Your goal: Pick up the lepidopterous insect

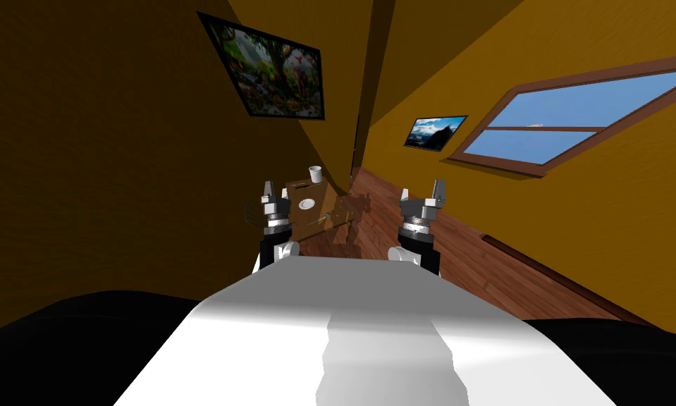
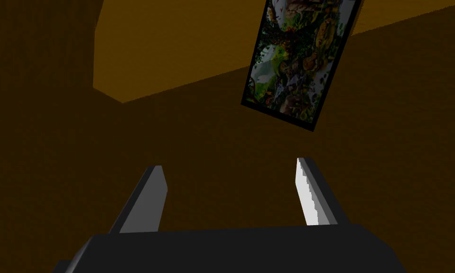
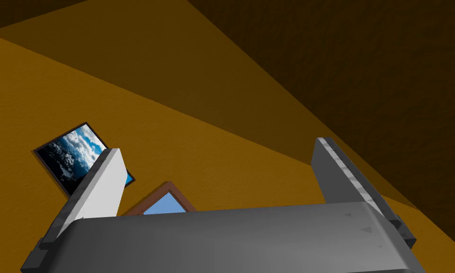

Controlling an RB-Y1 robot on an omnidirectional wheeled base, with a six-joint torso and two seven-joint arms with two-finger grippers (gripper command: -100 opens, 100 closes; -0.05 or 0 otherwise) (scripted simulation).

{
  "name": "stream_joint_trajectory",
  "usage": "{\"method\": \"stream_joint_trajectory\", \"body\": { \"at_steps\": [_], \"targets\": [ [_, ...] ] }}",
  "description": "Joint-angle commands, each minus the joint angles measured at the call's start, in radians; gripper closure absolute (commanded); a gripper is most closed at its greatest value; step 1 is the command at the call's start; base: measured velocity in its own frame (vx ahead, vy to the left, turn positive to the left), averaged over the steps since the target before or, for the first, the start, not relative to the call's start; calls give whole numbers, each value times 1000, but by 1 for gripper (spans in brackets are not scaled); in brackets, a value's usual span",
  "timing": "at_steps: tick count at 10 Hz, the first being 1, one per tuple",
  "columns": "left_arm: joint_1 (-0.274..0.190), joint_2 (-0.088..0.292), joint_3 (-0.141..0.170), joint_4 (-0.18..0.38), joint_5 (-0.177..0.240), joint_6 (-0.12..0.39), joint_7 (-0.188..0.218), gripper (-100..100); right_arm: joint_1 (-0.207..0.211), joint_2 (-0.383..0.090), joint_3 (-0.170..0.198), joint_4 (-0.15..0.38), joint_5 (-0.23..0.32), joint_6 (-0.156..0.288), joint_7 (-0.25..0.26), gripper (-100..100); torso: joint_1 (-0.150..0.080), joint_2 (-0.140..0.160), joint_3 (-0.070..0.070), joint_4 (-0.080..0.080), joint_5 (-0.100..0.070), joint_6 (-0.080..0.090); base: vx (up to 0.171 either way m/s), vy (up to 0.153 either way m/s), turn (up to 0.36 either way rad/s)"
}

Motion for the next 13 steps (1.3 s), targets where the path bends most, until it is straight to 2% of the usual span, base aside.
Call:
{"method": "stream_joint_trajectory", "body": {
  "at_steps": [1, 6, 10, 13],
  "targets": [
    [-6, 39, 5, 19, 2, 15, 10, -100, 0, 0, 0, 0, 0, 0, 0, 0, 0, 0, 0, 0, 0, 0, -2, -11, 11],
    [-36, 149, 33, 112, 12, 90, 53, -100, 0, 0, 0, 0, 0, 0, 0, 0, -3, 0, 0, 0, -1, 0, -3, -37, 13],
    [-77, 230, 69, 224, 25, 187, 98, -100, 0, 0, 0, 0, 0, 0, 0, 0, -4, -1, 0, 0, -1, 0, 6, -60, 16],
    [-116, 280, 103, 331, 37, 271, 132, -100, 0, 0, 0, 0, 0, 0, 0, 0, -5, -1, -1, 0, -1, 0, 20, -84, 17]
  ]
}}
